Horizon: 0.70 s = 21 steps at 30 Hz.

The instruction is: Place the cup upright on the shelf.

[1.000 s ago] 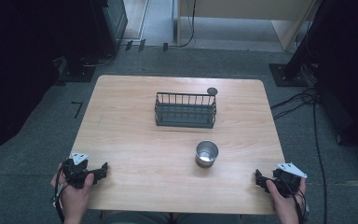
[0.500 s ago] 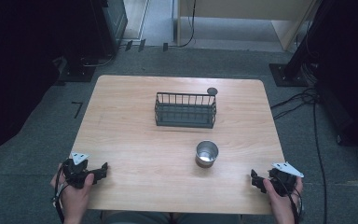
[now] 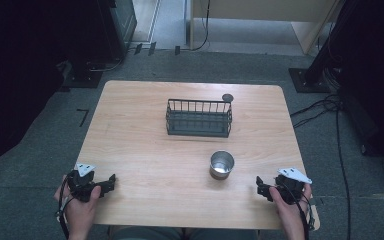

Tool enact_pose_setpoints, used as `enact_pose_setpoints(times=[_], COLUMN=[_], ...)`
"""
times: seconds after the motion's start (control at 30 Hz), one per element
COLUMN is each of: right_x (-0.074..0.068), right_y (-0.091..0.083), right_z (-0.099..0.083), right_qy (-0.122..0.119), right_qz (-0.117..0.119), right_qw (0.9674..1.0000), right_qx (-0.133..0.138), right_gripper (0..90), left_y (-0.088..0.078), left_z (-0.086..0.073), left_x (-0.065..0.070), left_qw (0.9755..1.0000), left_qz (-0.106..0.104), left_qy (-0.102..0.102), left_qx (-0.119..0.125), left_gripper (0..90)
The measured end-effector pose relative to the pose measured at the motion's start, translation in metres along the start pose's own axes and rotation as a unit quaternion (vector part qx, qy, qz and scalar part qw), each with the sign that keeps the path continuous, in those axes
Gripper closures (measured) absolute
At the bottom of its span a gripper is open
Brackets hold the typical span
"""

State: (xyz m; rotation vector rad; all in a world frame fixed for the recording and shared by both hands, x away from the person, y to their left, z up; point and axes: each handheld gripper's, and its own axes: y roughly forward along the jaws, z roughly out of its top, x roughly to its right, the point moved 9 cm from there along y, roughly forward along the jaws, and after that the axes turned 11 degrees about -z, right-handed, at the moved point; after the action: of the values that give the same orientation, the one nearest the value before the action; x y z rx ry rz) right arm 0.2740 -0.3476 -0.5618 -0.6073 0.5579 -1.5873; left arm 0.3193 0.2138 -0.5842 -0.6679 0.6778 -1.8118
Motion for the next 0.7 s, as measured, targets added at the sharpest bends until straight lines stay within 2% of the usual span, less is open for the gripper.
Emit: enact_pose_setpoints(times=[0.17, 0.2, 0.7], right_x=[-0.013, -0.020, -0.059], right_y=[0.000, 0.000, -0.003], right_z=[0.004, 0.006, 0.016], right_qy=[-0.008, -0.012, -0.023], right_qz=[0.014, 0.018, 0.055], right_qw=[0.9999, 0.9998, 0.9981], right_qx=[0.003, 0.004, 0.015], right_gripper=[1.7, 1.7, 1.7], left_y=[0.000, 0.000, 0.000], left_z=[0.000, 0.000, 0.000], left_x=[0.000, 0.000, 0.000], left_qw=[1.0000, 1.0000, 1.0000], left_qz=[0.000, 0.000, 0.000], left_qy=[0.000, 0.000, 0.000], left_qx=[0.000, 0.000, 0.000], left_gripper=[0.0, 0.0, 0.0])
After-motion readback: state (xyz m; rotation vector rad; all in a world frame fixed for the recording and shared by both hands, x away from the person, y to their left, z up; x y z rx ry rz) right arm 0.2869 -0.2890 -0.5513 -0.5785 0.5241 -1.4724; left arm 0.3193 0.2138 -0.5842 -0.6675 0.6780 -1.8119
